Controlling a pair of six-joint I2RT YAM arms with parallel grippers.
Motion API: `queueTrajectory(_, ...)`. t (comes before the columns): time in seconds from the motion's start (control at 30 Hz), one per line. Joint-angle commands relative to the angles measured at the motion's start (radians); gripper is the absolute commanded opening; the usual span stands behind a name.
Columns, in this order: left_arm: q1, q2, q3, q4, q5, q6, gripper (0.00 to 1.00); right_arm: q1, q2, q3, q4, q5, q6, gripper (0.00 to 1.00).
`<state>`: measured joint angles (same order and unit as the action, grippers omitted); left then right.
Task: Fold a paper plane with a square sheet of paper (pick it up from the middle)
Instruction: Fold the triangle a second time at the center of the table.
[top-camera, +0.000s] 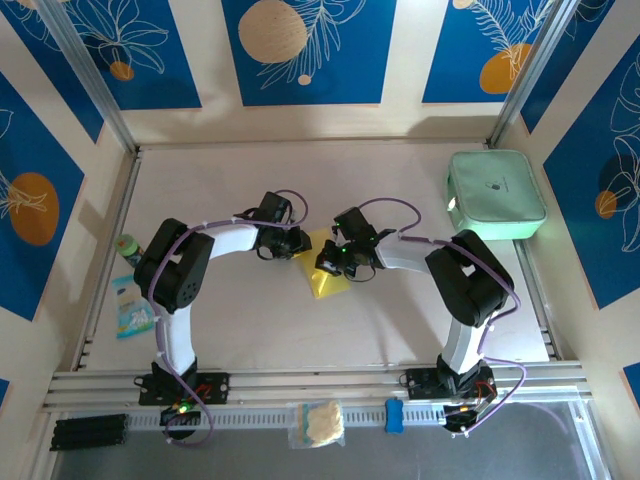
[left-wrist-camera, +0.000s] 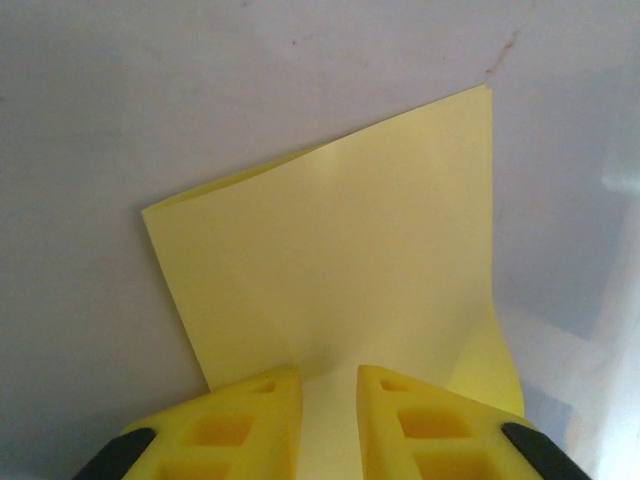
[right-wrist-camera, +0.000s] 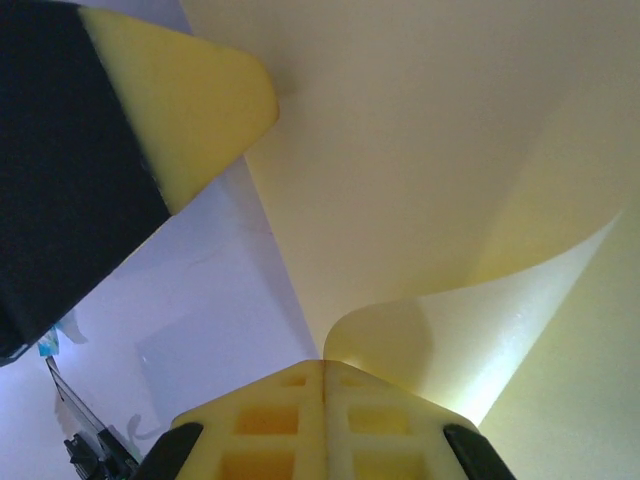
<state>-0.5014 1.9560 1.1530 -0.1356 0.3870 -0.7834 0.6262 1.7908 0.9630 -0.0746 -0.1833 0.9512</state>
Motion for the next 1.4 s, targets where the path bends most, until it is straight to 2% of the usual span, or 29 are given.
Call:
queueTrajectory(0.0,0.008,0.025,-0.006,-0.039,-0.012,0.016,0.23,0.008,0.026,0.032,0.001,0.008,0.015,0.0)
queueTrajectory(1.13,0.008,0.023,-0.006,-0.052,-0.011,0.019,0.23,0.007,0.081,0.059,-0.043,0.059,0.017,0.0)
queueTrajectory(1.37,0.008,0.023,-0.005,-0.052,-0.01,0.019,0.23,0.007,0.093,0.06,-0.019,0.031,0.016,0.0)
